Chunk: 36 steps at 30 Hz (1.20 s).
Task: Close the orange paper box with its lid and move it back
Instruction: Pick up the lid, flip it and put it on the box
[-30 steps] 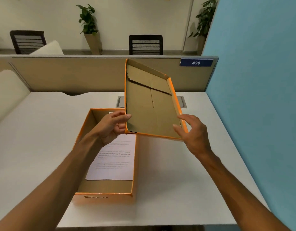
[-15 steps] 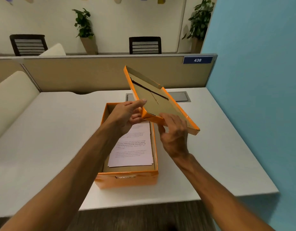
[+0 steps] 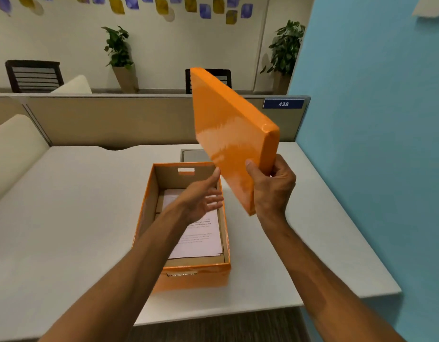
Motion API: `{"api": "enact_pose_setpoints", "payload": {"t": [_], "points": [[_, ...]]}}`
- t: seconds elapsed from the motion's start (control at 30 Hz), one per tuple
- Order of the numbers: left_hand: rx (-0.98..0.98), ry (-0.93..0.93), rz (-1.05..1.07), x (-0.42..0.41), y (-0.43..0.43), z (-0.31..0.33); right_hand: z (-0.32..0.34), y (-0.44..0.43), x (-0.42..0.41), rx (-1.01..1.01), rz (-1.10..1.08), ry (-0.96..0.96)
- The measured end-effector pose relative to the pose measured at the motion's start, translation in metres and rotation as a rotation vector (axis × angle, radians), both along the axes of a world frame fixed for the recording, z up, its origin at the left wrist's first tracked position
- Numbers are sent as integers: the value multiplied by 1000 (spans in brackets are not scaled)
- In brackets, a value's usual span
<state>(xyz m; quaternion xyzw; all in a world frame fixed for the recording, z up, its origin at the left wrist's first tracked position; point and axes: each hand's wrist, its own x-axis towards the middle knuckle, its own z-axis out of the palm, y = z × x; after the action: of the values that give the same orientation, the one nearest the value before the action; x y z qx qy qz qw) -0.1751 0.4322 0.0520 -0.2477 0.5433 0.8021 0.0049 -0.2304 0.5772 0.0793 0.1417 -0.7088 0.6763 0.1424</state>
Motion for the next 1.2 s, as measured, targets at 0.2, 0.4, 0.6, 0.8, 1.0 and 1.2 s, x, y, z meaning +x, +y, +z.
{"api": "enact_pose_setpoints", "payload": {"t": [0.2,0.4,0.6,0.8,1.0,1.2], "points": [[273,-28,94,2,3,-26,3,7,-6,-242,113,-275],[338,-23,238,7,-2,-44,-2,13,-18,-429,217,-461],[194,-37,348,11,-16,-39,-10,15,-23,-438,266,-523],[-95,-22,374,24,-44,-23,-18,42,-43,-371,269,-541],[-298,-55,310,40,-64,-4,-22,65,-66,-93,321,-488],[-404,-108,253,51,-78,13,-24,61,-77,191,440,-510]]}}
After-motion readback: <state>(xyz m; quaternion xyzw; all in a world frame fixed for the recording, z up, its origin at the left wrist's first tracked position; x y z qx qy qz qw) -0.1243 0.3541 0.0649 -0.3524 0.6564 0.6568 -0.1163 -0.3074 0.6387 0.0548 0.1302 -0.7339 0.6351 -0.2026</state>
